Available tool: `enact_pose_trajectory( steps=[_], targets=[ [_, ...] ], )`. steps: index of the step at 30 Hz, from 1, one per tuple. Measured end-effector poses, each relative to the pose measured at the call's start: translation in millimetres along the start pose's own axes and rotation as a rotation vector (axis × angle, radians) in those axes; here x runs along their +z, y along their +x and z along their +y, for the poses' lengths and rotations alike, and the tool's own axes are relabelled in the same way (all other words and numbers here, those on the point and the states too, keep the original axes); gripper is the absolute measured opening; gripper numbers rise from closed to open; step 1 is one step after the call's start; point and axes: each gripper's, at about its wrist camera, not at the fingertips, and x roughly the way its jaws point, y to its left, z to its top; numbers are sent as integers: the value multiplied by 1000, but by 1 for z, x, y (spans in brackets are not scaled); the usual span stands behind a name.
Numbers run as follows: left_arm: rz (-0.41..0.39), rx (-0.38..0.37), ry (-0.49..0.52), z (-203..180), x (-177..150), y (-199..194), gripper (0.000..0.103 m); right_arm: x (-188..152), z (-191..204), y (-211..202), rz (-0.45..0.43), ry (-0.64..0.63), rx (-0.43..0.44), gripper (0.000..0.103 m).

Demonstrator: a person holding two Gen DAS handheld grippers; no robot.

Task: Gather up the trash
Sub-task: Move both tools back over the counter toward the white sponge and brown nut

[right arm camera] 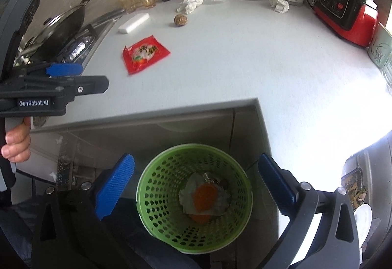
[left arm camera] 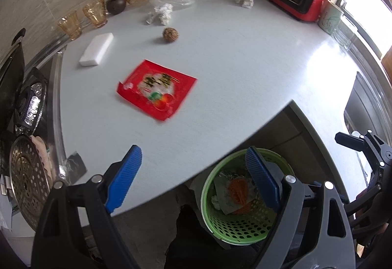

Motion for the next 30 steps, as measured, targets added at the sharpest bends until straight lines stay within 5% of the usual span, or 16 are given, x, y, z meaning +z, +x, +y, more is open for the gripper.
enact_pose_trajectory(
  steps=[12,16,30],
  targets=[
    [-59,73,-68,84,36,12,83,87,15,19,-92,5,-33,101],
    [-83,73,-98,120,56,25,92,124,23,41,-103,-1,-37,101],
    [-95,64,-117,193,125,91,94,213,39,138,-78,11,-34,101]
  ],
)
